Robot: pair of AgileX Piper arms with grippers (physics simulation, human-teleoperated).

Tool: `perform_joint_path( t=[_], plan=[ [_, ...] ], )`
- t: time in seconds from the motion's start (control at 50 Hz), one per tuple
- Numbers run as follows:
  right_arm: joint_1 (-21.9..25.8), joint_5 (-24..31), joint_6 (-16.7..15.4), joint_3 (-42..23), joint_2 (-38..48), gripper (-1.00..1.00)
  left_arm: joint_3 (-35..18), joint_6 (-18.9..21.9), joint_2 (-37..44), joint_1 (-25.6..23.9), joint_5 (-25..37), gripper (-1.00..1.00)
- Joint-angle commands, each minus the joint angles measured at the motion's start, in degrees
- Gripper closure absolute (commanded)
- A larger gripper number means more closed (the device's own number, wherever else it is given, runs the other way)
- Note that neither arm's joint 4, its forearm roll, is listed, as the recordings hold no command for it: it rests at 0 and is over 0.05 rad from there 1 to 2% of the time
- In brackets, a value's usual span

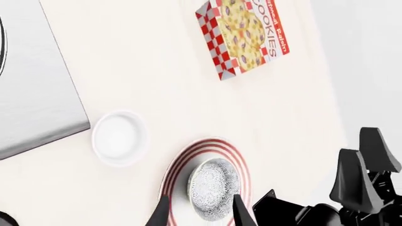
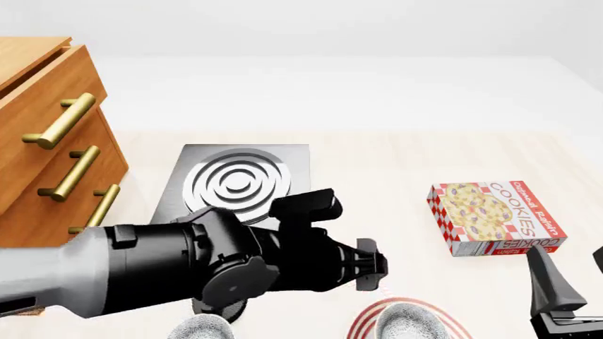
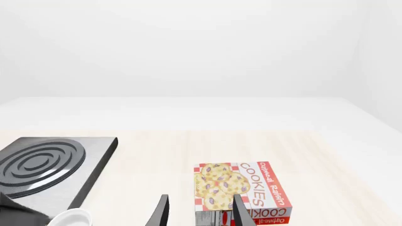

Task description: Pick the akita bowl on the wooden cabinet and place it on the plate.

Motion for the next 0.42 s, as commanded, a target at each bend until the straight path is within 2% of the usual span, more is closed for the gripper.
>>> perform_joint_path(
  t=[0.02, 0.42],
  plan=[
    [-0.01, -0.05, -0.02, 0.00, 0.05, -1.00, 1.73, 0.78, -5.47, 2.66, 1.30, -1.00],
    [-0.01, -0.53, -0.04, 0.07, 0.46, -1.00, 3.87, -0.42, -10.79, 5.68, 1.57, -1.00]
  ],
)
